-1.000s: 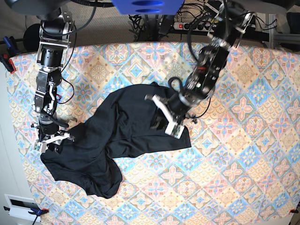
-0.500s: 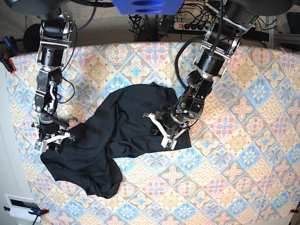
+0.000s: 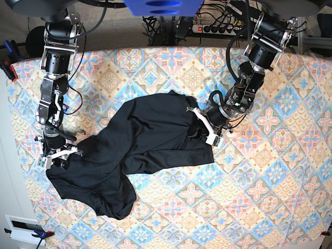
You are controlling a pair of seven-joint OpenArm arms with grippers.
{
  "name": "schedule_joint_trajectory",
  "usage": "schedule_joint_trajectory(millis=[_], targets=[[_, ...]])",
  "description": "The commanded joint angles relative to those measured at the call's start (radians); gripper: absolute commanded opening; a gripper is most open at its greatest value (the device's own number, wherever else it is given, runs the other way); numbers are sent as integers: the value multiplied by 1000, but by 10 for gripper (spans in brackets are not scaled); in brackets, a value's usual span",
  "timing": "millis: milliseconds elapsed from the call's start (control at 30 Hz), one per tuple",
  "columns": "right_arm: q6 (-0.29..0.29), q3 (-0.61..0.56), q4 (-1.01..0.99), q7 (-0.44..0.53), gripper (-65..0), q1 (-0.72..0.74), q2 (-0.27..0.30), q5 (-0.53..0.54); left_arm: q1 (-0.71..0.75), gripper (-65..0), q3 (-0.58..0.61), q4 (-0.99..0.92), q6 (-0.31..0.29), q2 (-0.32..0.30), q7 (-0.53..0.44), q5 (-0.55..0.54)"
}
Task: Layout the t-shirt on the table in an organized manner, then fold the t-shirt properly
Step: 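Pull the grasped edge with the left gripper away from the right gripper, then stretch the shirt taut between both grippers, right gripper pulling outward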
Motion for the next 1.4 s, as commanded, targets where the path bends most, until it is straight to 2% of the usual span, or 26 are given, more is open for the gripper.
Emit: schedule_joint_trajectory(millis=[0, 133, 267, 433, 633, 900, 1033, 1167, 1267, 1367], targets=[[5, 2, 20, 25, -467, 26, 16, 9, 64, -528, 5, -54, 122, -73, 267, 112], [5, 2, 20, 25, -466, 26, 16, 9, 106, -528, -65, -54, 121, -125, 237, 111], [5, 2, 20, 25, -465, 26, 16, 9, 127, -528, -159, -54, 79, -126, 241, 118], [5, 2, 15, 17, -465, 26, 16, 9, 133, -528, -168, -58, 59, -133, 241, 121], [5, 2, 18, 17, -465, 26, 16, 9, 133, -528, -193, -61, 59, -228, 235, 117], [5, 5, 18, 17, -465, 26, 16, 9, 201, -528, -331, -61, 59, -281, 235, 121], [5, 2, 20, 17, -465, 24, 16, 11, 244, -528, -388, -58, 56, -283, 234, 121], [5, 2, 20, 11, -465, -13, 16, 11, 255, -528, -431, -55, 7, -277, 235, 118], [5, 9, 14, -58, -464, -20, 9, 18, 255, -528, -435, -54, 1, -248, 237, 120], [5, 13, 8, -110, -458, -16, -11, 92, 248, -528, -429, -54, -1, -231, 240, 121]])
